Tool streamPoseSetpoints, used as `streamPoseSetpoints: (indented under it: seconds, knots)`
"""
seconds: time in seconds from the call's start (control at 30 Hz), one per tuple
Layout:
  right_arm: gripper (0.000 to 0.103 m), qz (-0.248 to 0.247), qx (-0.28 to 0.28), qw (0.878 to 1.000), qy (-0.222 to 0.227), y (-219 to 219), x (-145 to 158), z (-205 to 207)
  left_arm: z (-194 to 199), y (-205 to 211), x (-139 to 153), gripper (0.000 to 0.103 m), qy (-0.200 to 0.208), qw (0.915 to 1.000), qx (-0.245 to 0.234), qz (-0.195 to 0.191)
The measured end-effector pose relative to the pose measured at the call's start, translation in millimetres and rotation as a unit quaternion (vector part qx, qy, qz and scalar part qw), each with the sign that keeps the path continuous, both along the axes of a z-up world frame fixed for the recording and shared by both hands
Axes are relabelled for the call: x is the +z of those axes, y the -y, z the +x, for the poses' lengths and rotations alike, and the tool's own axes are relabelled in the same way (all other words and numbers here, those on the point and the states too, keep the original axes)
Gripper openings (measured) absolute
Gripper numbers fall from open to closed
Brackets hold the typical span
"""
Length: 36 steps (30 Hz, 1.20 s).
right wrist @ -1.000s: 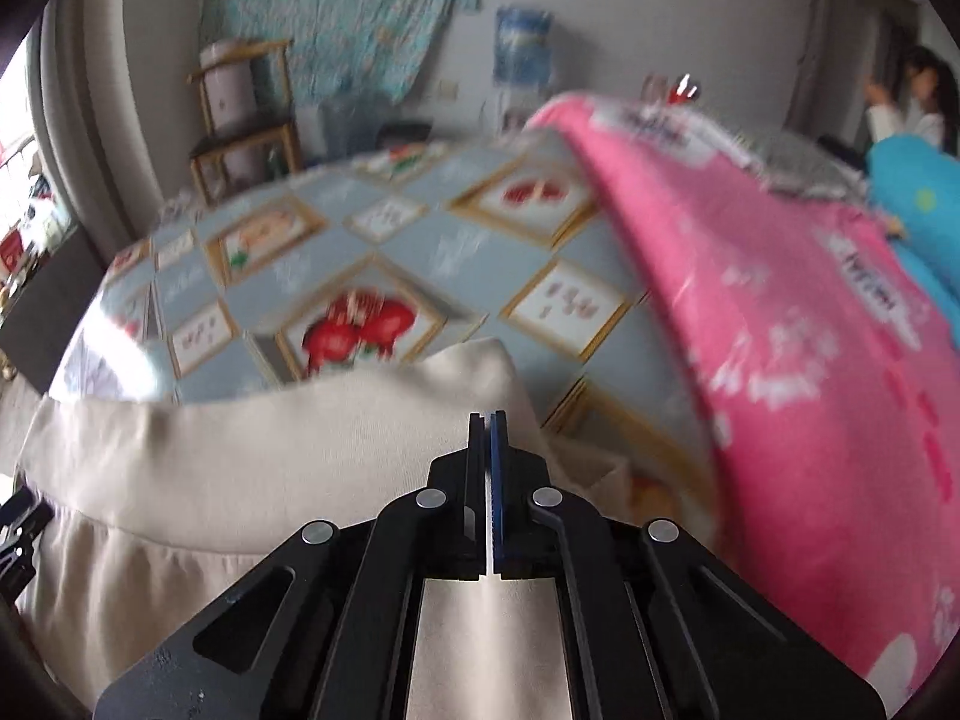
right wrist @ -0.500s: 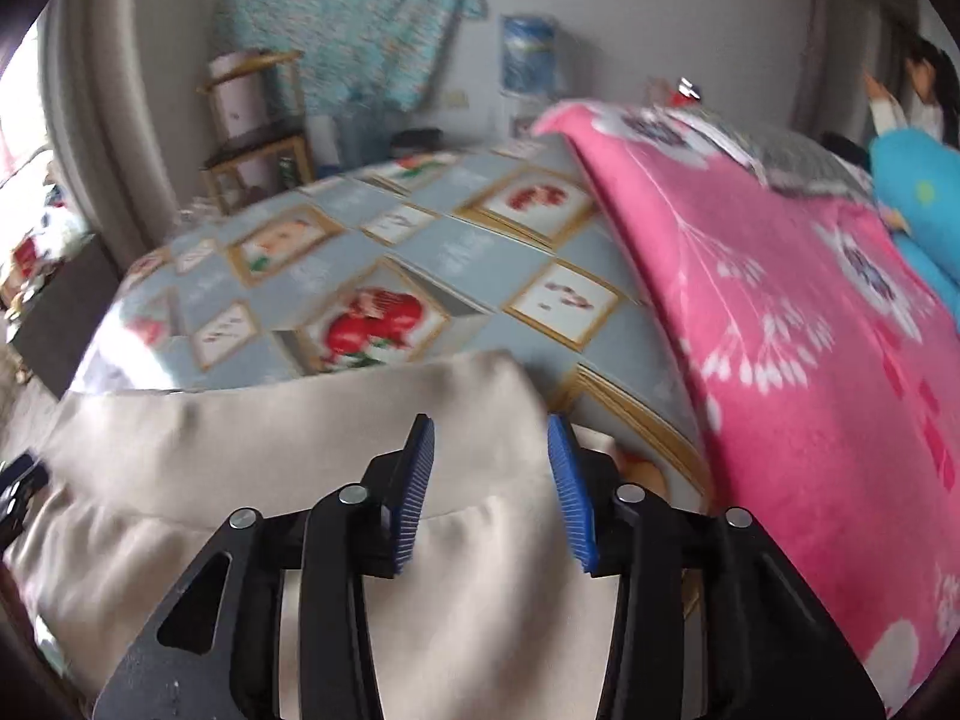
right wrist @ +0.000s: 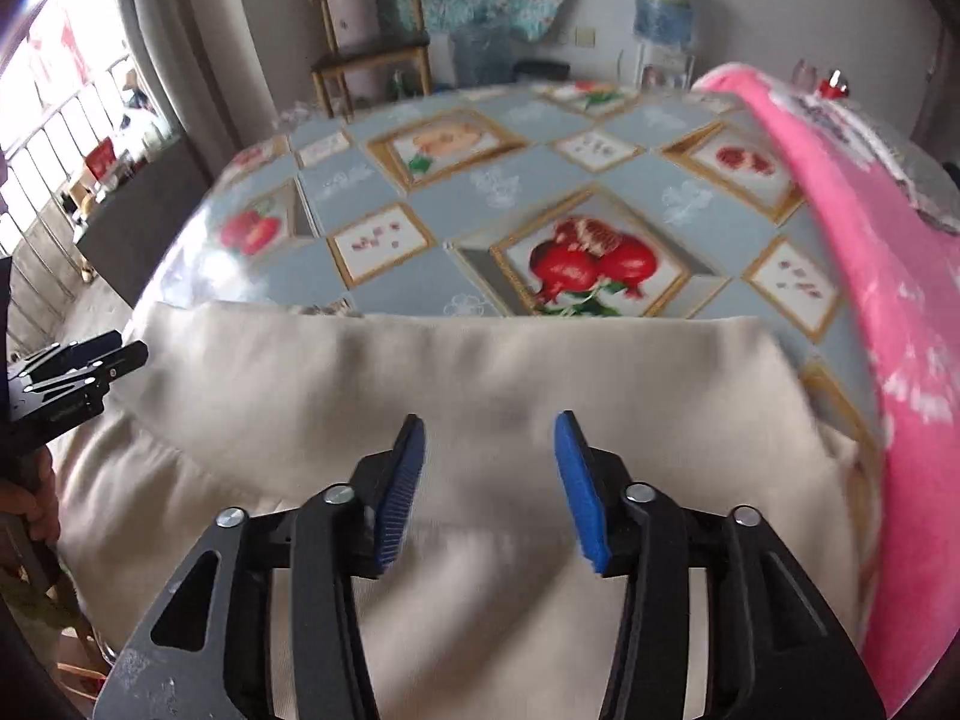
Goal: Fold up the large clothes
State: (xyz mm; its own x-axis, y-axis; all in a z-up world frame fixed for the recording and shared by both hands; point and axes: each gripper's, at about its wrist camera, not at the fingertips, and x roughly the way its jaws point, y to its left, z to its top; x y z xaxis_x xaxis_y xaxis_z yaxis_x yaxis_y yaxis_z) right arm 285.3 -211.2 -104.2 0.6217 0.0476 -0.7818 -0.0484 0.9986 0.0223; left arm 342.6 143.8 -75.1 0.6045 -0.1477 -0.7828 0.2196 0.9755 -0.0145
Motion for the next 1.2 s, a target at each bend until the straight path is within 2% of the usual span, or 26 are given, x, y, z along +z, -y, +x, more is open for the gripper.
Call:
streamPoseSetpoints:
  seconds: [0.07, 0.17, 0.23, 0.3, 0.37, 0.4, 0.5, 0.53, 0.63, 0.7, 0.73, 0.8, 0.83, 0.87, 0.93, 1.0, 1.1, 1.17, 1.2]
  knots:
    - [0.060, 0.006, 0.010, 1.000, 0.026, 6.4, 16.8, -36.0, -31.3, -3.4, 17.5, 0.053, 0.026, 0.9992, -0.027, -0.014]
    - [0.062, -0.015, 0.027, 0.999, 0.041, 6.2, 21.5, -85.3, -79.2, 0.6, 23.4, 0.053, 0.036, 0.9956, -0.084, -0.021]
    - [0.063, -0.047, 0.020, 0.998, 0.042, 2.0, 12.6, -111.9, -102.5, 4.8, 7.2, 0.053, 0.023, 0.9948, -0.099, -0.001]
    - [0.062, -0.050, -0.008, 0.998, 0.022, 8.6, -8.7, -127.2, -109.7, 1.6, -25.4, 0.054, -0.014, 0.9961, -0.084, 0.022]
    - [0.063, -0.019, -0.045, 0.999, -0.015, 26.3, -42.8, -132.7, -114.7, -10.5, -32.1, 0.054, 0.004, 0.9976, -0.068, -0.015]
    - [0.063, 0.007, -0.052, 0.999, 0.005, 33.1, -48.2, -138.8, -114.2, -11.7, -31.2, 0.054, -0.001, 0.9977, -0.064, -0.019]
    - [0.062, -0.011, -0.069, 0.998, 0.000, 26.1, -34.6, -139.8, -115.6, -8.5, -19.9, 0.054, -0.002, 0.9987, -0.051, -0.004]
    - [0.062, -0.016, -0.059, 0.998, 0.013, 17.6, -25.3, -141.9, -120.9, -5.9, -11.8, 0.054, 0.009, 0.9982, -0.058, -0.011]
    - [0.062, 0.021, -0.005, 0.999, 0.040, -10.1, -11.3, -146.8, -139.7, 12.9, 7.0, 0.054, 0.039, 0.9937, -0.102, -0.026]
    - [0.061, 0.030, 0.035, 0.998, 0.036, -36.7, -16.1, -143.5, -145.8, 33.6, 3.0, 0.054, 0.033, 0.9906, -0.130, -0.024]
    - [0.060, 0.014, 0.046, 0.998, 0.029, -52.8, -25.5, -139.7, -146.3, 43.8, -4.5, 0.054, 0.022, 0.9907, -0.133, -0.018]
    - [0.061, -0.010, 0.040, 0.999, 0.010, -68.5, -50.2, -131.0, -143.9, 57.4, -25.7, 0.054, -0.001, 0.9919, -0.127, -0.005]
    - [0.061, -0.015, 0.035, 0.999, 0.017, -68.9, -56.5, -130.3, -145.1, 59.5, -31.0, 0.055, 0.013, 0.9926, -0.121, 0.001]
    - [0.061, -0.022, 0.038, 0.999, 0.026, -69.5, -56.4, -132.2, -147.2, 61.1, -31.8, 0.055, 0.024, 0.9925, -0.120, 0.004]
    - [0.060, -0.013, 0.038, 0.999, 0.013, -63.7, -47.9, -130.2, -145.5, 60.7, -27.5, 0.055, 0.012, 0.9932, -0.116, 0.004]
    - [0.060, -0.013, 0.016, 0.999, 0.025, -51.9, -32.9, -138.3, -145.6, 52.8, -18.0, 0.055, 0.007, 0.9947, -0.102, -0.008]
    - [0.062, -0.029, -0.046, 0.997, 0.049, -20.7, -22.7, -155.2, -147.5, 41.7, -12.2, 0.055, 0.013, 0.9970, -0.076, -0.001]
    - [0.064, -0.022, -0.109, 0.993, 0.027, 14.2, -35.2, -151.6, -144.2, 37.0, -19.2, 0.056, -0.009, 0.9980, -0.063, -0.001]
    - [0.069, -0.004, -0.123, 0.992, 0.015, 30.2, -45.6, -148.9, -142.2, 35.6, -23.5, 0.056, -0.018, 0.9981, -0.058, -0.008]
